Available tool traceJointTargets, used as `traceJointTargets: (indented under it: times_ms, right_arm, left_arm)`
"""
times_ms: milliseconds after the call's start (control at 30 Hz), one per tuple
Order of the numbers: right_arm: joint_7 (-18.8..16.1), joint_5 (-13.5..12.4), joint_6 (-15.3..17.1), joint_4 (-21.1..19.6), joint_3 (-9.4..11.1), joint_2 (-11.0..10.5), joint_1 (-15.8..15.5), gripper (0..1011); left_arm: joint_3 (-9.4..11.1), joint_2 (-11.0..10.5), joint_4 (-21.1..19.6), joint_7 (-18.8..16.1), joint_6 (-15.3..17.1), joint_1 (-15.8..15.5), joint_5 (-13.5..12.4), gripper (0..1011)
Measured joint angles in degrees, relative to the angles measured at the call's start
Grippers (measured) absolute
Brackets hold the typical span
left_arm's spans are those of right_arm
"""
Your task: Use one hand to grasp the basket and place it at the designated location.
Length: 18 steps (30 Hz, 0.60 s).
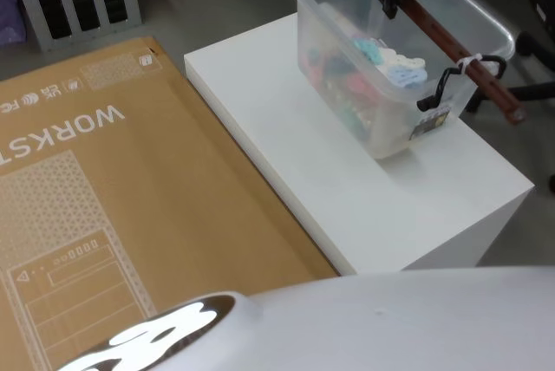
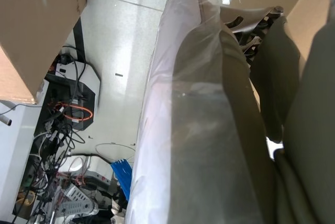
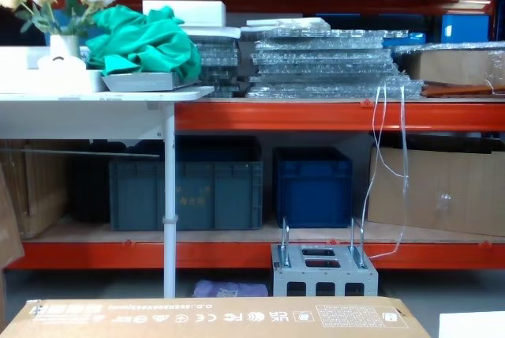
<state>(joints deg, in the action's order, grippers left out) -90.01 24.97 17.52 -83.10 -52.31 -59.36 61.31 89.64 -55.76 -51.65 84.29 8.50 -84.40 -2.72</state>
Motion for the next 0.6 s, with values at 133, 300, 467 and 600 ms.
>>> traceJointTargets:
  times_ms: [133,300,467,600]
  right_arm:
    - [-0.43,-0.28,-0.38,0.44,-0.19,0.54,1.35,240]
    - [-0.73,-0.39,-0.9,1.18,-0.52,1.15,2.88,240]
    - [-1.04,-0.31,-1.43,2.09,-1.17,2.0,4.54,239]
    - [-1.1,-0.28,-1.81,2.73,-1.68,2.59,5.48,239]
  left_arm:
    - [0.0,0.0,0.0,0.0,0.0,0.0,0.0,0]
    - [0.0,0.0,-0.01,0.0,0.0,0.0,0.01,0]
    - [0.0,0.0,0.0,0.0,0.0,0.0,0.0,0]
    - [0.0,0.0,0.0,0.0,0.0,0.0,0.0,0]
